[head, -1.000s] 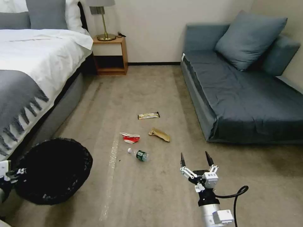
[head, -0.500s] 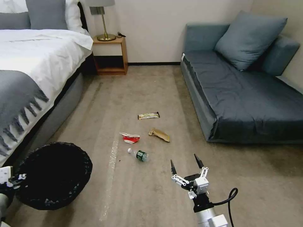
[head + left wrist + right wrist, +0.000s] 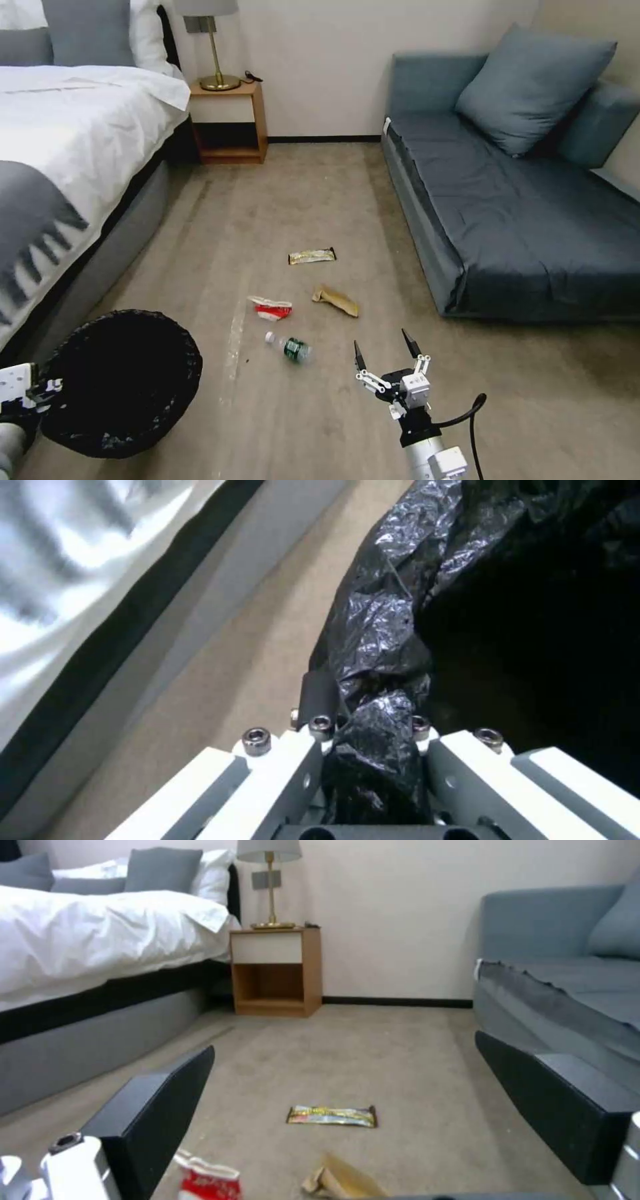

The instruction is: Pick up the trash bin, then pick up the garbage on the floor and place it into the trash bin.

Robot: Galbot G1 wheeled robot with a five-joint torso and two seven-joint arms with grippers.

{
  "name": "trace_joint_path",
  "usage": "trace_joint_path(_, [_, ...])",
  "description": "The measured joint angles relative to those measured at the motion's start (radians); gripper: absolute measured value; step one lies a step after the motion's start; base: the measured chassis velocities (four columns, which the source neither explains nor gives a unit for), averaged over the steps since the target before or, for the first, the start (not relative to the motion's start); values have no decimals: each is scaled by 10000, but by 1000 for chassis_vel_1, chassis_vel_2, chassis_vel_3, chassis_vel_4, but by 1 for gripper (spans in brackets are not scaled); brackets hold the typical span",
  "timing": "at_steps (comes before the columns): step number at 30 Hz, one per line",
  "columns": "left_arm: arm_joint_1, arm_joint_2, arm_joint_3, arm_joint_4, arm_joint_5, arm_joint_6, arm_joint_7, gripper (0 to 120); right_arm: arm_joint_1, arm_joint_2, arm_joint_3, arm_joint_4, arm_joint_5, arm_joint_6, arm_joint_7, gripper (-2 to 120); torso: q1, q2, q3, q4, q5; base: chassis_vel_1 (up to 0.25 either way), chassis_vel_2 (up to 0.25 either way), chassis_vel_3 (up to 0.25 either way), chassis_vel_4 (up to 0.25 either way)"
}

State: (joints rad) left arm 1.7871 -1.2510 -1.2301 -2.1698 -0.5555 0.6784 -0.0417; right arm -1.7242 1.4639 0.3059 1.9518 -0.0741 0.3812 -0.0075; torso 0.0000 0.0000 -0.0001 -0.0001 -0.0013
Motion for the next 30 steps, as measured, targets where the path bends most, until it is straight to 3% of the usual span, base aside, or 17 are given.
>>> trace_joint_path(9, [-71,53,-43,208,-15,-23,17,3,71,-481,-494,10,-284,-467,74,100,1,0,1,4,10,-204,205,202,-206])
trace_joint_path(17, [-54,14,-44,288,-22,-46,38,3,646,-1662,-1514,-47,-47,-1432,-137,100,2,0,2,-3,29,-131,134,125,-124])
trace_joint_path(20, [-7,13,-55,370,-5,-46,53,3,1697,-2759,-2326,99,1940,-3450,-520,100,1,0,1,1,19,-12,28,7,-12])
trace_joint_path(21, [-7,13,-55,370,-5,-46,53,3,1697,-2759,-2326,99,1940,-3450,-520,100,1,0,1,1,19,0,0,0,0])
trace_joint_path(24, [78,15,-33,424,139,-45,137,3,2689,-3443,-2895,-45,3137,-5191,-875,100,1,0,0,1,17,0,0,0,0])
trace_joint_path(30, [213,-51,93,420,369,-24,190,3,4167,-3991,-4153,-910,3613,-6340,-1313,100,1,0,1,1,16,0,0,0,0])
